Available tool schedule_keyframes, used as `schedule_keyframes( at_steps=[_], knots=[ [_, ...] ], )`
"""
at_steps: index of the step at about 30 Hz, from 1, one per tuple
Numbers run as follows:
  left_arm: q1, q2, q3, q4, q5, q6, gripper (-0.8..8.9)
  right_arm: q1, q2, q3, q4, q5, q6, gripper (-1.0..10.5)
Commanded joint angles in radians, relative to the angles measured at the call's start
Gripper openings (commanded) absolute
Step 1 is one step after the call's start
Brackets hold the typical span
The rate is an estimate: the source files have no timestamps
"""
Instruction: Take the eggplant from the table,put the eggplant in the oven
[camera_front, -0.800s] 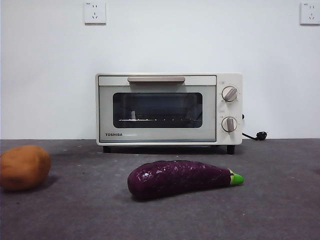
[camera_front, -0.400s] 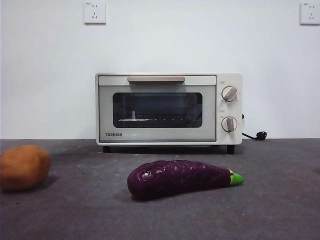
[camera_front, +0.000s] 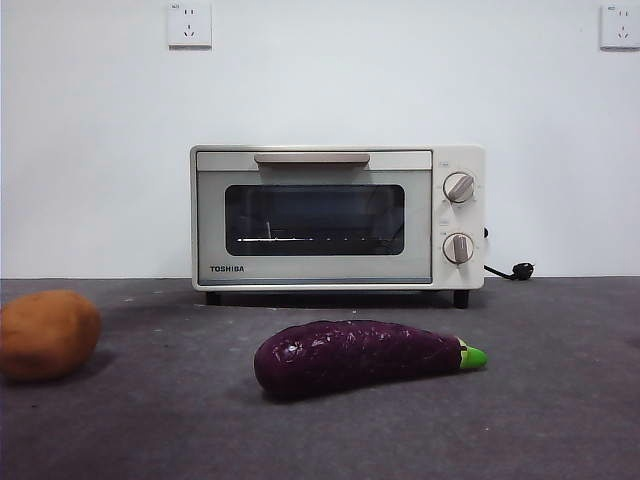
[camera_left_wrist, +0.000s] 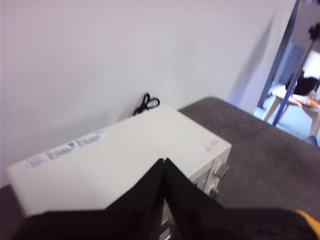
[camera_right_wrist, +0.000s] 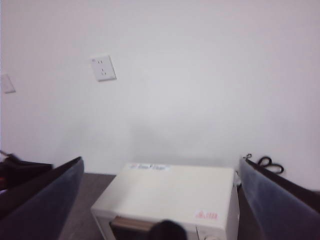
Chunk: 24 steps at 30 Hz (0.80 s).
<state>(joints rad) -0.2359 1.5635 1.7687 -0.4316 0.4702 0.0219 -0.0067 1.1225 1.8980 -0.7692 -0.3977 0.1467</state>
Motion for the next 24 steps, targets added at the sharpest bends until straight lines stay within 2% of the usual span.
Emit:
schedule_keyframes(
  at_steps=[1, 9, 24],
  knots=[
    [-0.012, 0.06, 0.002, 0.021, -0.01, 0.039, -0.06, 0.001, 0.008, 0.005, -0.016, -0.004, 0.005, 6.3],
    [-0.055, 0.216, 0.002, 0.034, -0.054, 0.111, -0.06, 0.001, 0.032, 0.005, -0.05, -0.007, -0.024, 6.3],
    [-0.11, 0.371, 0.002, 0.084, -0.158, 0.175, -0.06, 0.001, 0.041, 0.005, -0.097, -0.007, -0.046, 6.3]
  ],
)
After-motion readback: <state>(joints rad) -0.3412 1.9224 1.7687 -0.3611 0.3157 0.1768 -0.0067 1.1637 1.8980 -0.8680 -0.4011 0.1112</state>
